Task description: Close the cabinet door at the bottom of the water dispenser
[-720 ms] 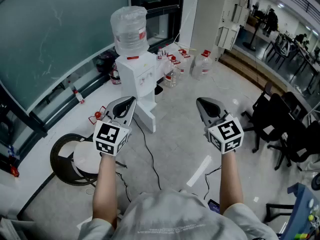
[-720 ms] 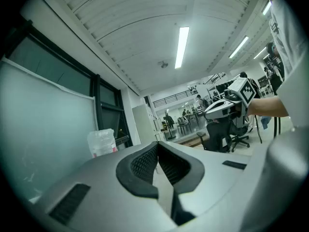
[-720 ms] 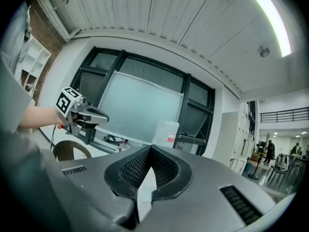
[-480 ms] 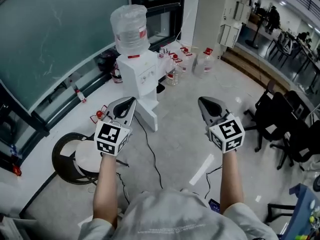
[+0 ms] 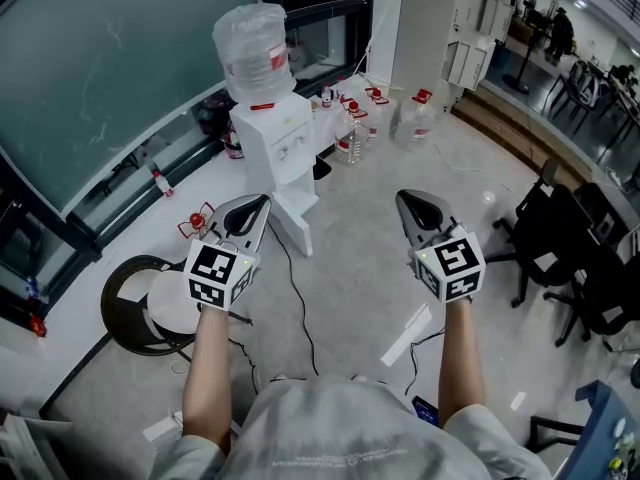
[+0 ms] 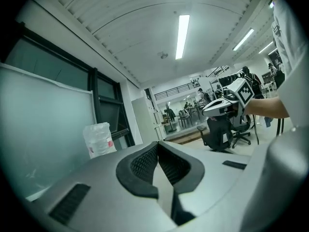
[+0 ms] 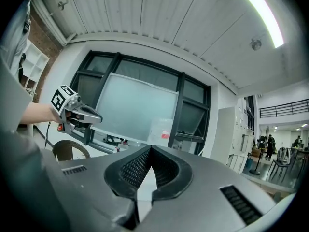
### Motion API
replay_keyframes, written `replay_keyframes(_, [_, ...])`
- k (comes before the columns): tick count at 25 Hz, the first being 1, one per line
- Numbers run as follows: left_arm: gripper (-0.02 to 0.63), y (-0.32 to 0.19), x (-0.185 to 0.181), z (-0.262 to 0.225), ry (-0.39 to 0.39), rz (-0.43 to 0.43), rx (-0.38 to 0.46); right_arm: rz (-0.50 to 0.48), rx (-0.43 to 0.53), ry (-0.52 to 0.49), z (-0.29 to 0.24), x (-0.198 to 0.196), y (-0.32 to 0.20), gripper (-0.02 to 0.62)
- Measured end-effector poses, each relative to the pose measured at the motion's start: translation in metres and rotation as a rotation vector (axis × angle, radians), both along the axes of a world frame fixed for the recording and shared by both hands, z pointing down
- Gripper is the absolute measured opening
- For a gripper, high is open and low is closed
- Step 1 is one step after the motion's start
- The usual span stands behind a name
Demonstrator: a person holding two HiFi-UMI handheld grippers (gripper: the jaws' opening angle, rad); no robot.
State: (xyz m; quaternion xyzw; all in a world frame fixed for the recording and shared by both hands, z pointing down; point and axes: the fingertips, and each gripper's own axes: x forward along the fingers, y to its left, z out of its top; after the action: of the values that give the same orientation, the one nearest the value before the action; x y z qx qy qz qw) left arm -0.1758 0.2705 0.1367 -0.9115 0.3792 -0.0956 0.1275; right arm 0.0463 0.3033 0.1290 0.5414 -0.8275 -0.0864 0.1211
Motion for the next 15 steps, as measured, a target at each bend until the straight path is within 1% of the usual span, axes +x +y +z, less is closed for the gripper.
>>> replay_keyframes(3, [0.020,0.004,0.020,0.005,-0.011,-0.028,-0.012,-0.019,-0.001,-0.006,-0.002,0.028,-0.001,0.023])
replay_keyframes(7, [0.019,0.010,0.044,0.008,-0.004,-0.057,-0.025,-0.047,-0.013,-0.013,0.000,0.061,-0.004,0.023])
replay_keyframes(11, [0.019,0.001,0.055,0.013,-0.018,-0.071,-0.034,-0.071,-0.027,-0.036,0.004,0.075,-0.016,0.023])
replay_keyframes(15, [0.018,-0.025,0.061,0.012,-0.014,-0.075,-0.031,-0.068,-0.026,-0.066,0.006,0.083,-0.037,0.020])
